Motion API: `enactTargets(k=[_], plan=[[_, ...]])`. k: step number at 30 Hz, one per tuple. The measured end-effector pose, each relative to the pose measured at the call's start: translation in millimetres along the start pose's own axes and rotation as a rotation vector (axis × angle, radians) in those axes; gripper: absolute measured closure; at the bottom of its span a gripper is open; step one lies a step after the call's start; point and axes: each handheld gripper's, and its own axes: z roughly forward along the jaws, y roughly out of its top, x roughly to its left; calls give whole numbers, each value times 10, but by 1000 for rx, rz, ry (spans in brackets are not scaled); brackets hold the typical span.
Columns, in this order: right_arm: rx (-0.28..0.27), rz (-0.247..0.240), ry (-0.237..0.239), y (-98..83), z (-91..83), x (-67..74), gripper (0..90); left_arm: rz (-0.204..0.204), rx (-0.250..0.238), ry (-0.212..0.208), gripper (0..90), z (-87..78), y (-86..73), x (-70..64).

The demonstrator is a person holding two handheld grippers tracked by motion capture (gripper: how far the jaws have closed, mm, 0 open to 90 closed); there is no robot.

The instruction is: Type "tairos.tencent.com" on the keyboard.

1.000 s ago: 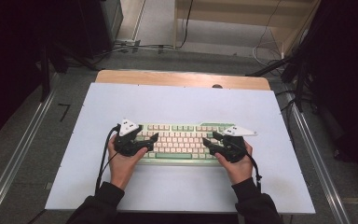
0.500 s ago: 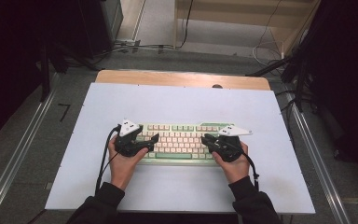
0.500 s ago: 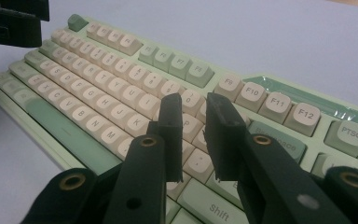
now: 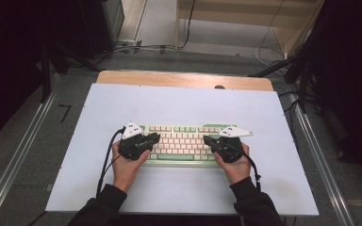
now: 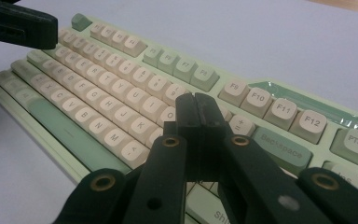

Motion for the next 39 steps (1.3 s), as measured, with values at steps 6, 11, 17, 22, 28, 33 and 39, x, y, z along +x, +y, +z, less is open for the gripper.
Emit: enactTargets(k=[6, 11, 17, 22, 28, 33, 39], plan=[[0, -5, -2, 0, 12, 4, 876, 14, 27, -40, 900, 46, -1, -30], [1, -5, -3, 2, 16, 8, 876, 21, 52, -44, 900, 131, 20, -58], [4, -6, -1, -3, 18, 19, 876, 41, 91, -16, 900, 277, 39, -71], [0, -3, -5, -3, -1, 7, 876, 41, 98, -5, 900, 325, 70, -66], [-2, -7, -4, -4, -1, 15, 876, 35, 100, -15, 900, 358, 94, -76], [-2, -5, -5, -6, -3, 12, 876, 36, 100, -21, 900, 393, 124, -98], [-2, -3, -6, -8, -7, 10, 876, 36, 114, -31, 900, 452, 129, -134]])
